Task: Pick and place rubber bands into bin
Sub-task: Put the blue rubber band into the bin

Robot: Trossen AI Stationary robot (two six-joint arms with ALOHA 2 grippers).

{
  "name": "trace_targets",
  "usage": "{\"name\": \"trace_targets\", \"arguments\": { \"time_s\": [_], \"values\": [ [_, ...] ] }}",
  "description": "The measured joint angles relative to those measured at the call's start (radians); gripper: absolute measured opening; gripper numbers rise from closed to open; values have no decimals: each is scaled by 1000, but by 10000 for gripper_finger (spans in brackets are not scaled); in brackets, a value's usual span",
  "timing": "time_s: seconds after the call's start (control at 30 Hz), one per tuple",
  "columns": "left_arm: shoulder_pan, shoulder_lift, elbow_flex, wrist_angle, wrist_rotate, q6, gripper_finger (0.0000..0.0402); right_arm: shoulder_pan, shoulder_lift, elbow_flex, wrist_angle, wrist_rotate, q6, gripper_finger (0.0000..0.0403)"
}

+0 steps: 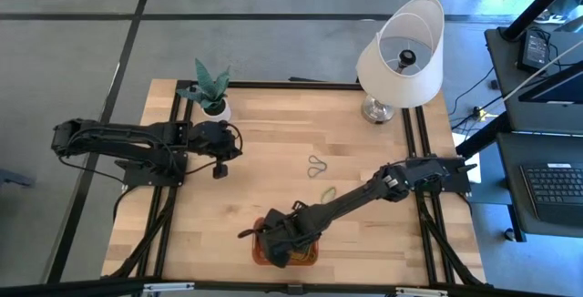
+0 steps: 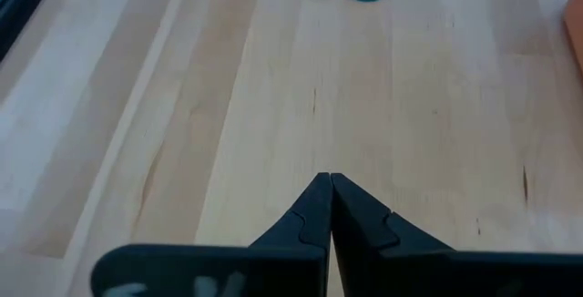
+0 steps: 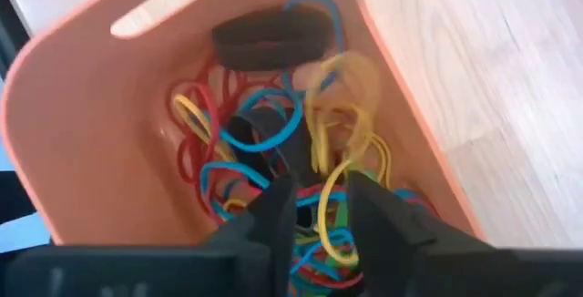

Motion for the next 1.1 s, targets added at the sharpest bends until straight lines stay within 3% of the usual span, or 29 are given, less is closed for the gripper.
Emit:
{"name": "trace_targets", "arguments": {
  "time_s": [0.13,0.27,0.43,0.6,0.77,1.1],
  "values": [
    [0,0,0,0,2,-8,3,1,-4,0,-22,2,-1,139],
    [0,0,0,0,10,30,3,18,-34,-2,-36,118,-68,161],
    [-19,19,10,-5,28,9,3,59,-78,-1,-146,245,-105,155],
    [-62,126,84,1,32,-9,3,90,-156,-83,-334,385,0,141],
    [-95,317,206,1,-5,-8,2,111,-310,-364,-202,394,15,120],
    [-105,735,594,1,-40,27,3,212,-837,-1137,295,393,110,95]
  ]
}}
